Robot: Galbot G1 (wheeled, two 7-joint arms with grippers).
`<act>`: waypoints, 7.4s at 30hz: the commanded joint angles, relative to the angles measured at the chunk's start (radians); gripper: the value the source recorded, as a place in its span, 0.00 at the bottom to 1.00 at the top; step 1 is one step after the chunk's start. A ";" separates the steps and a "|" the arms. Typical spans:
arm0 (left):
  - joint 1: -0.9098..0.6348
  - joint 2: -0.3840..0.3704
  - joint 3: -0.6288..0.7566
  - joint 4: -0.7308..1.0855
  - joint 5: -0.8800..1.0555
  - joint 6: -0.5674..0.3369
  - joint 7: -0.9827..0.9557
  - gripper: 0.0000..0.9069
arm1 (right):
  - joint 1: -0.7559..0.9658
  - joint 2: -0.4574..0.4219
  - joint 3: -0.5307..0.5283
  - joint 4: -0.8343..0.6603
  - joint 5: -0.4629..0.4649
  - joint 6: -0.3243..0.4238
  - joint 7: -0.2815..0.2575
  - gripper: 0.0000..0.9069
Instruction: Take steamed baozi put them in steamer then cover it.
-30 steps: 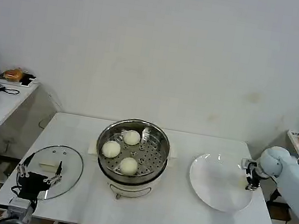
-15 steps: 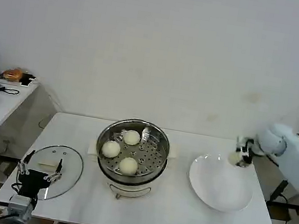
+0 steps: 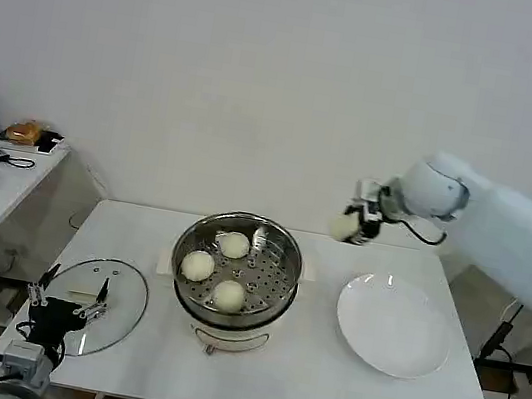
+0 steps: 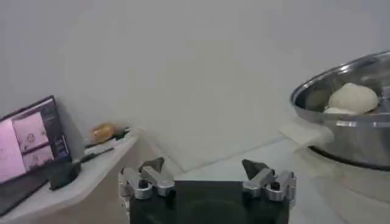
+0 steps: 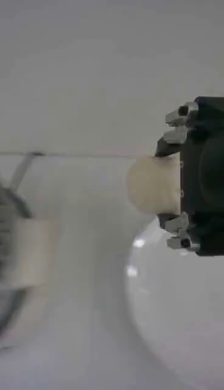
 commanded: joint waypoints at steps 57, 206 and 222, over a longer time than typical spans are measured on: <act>-0.018 0.001 -0.012 0.013 -0.033 -0.006 0.002 1.00 | -0.071 0.237 -0.052 -0.019 0.307 -0.217 0.218 1.00; -0.233 0.107 0.044 0.270 1.145 0.053 0.019 0.00 | -2.106 0.681 1.939 0.505 -0.119 0.698 0.676 1.00; -0.289 0.192 0.139 0.072 1.179 0.188 0.216 0.00 | -2.109 0.688 1.922 0.500 -0.171 0.707 0.674 1.00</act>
